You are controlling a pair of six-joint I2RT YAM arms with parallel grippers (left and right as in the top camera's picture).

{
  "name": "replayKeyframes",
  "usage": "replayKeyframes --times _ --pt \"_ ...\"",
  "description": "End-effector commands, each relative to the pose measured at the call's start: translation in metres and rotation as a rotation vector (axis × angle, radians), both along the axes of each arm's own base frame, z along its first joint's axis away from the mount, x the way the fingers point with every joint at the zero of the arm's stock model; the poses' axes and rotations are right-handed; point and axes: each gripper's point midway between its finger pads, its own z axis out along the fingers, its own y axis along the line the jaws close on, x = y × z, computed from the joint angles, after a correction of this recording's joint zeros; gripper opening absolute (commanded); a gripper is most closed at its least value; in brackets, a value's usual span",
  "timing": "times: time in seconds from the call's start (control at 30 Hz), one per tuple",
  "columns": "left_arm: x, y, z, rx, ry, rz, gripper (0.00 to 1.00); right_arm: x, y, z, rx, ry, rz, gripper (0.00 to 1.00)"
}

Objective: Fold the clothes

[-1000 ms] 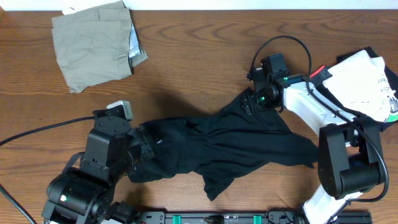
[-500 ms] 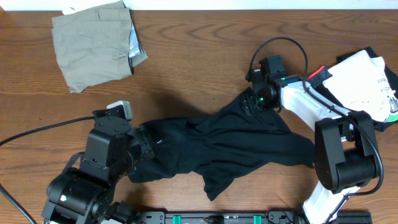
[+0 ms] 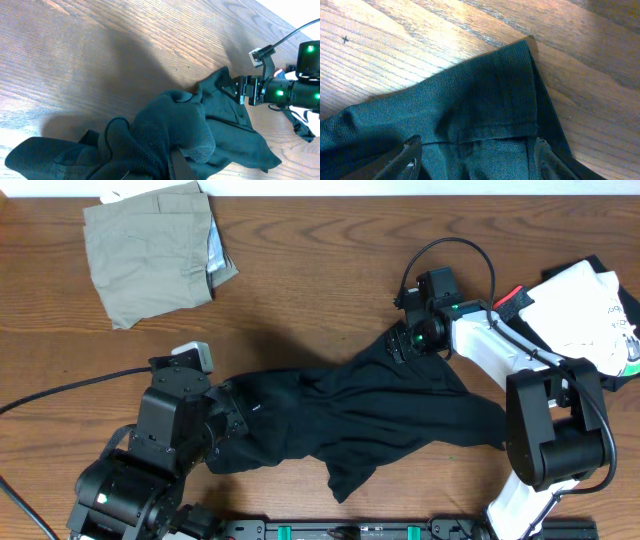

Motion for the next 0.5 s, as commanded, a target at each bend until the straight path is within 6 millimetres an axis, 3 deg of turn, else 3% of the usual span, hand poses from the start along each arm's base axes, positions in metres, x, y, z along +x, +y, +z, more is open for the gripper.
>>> replayKeyframes --times 0.0,0.47 --pt "0.0018 0.0022 0.0099 0.017 -0.037 -0.006 0.06 0.0047 -0.0008 0.0004 0.005 -0.009 0.013 0.7" --pt "0.0018 0.0022 0.0099 0.017 -0.037 -0.006 0.06 0.0023 -0.0014 -0.0065 0.0 0.009 0.012 0.71"
